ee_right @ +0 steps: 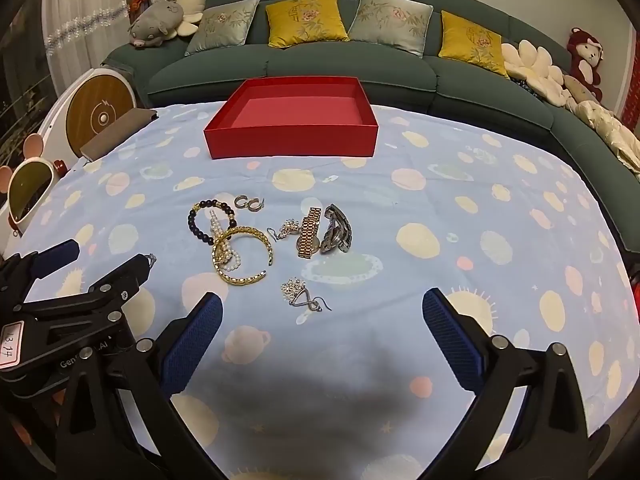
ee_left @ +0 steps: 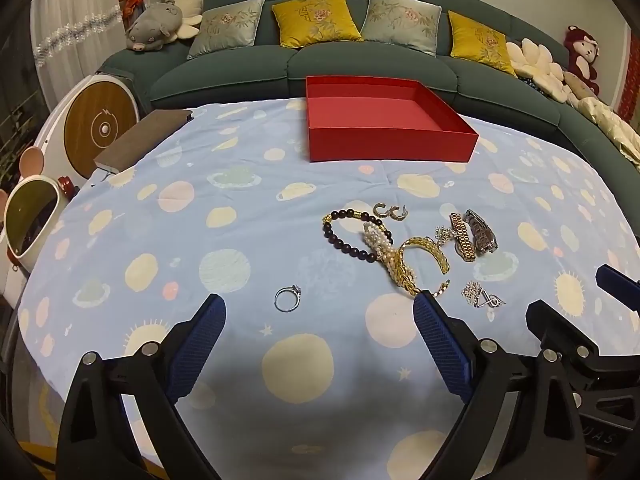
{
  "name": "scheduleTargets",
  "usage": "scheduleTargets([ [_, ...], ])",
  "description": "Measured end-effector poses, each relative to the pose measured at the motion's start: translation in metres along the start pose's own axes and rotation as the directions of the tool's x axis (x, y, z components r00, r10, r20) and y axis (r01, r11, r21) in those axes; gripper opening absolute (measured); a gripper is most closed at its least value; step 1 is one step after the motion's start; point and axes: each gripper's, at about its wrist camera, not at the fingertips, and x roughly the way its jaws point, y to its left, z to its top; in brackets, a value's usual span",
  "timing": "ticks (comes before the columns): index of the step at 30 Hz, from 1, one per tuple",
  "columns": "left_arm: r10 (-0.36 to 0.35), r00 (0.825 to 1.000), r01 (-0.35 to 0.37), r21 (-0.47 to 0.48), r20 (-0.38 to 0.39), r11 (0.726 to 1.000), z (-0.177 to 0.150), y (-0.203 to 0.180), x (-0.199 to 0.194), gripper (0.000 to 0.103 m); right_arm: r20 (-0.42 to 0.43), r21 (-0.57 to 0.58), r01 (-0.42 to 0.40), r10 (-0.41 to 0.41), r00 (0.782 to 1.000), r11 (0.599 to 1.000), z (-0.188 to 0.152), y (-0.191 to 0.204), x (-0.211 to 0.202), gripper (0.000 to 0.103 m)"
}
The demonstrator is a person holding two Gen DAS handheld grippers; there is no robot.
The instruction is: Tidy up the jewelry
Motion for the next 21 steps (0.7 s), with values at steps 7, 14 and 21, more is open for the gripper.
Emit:
scheduleTargets([
  [7, 0.000, 1.000, 0.000, 0.000, -0.002, 1.000, -0.0004, 0.0010, -0.0003, 0.092, -0.002, -0.001, 0.000, 0.000, 1.000, 1.000, 0.0002, 0.0001, 0.0002, 0.098],
  [14, -0.001, 1.000, 0.001, -0.002, -0.005, 1.000, -0.0006, 0.0019, -0.0001, 0.092, -0.002, 0.000, 0.001, -0.001, 1.000, 1.000, 0.0000, 0.0002, 0.0001, 0.098],
  [21, -0.001, 1.000, 0.001, -0.001, -0.006, 1.000, -0.0004, 0.0024, -0.0003, 0.091, -0.002, 0.000, 0.001, -0.001, 1.000, 1.000, -0.0003, 0.0002, 0.0001, 0.098],
])
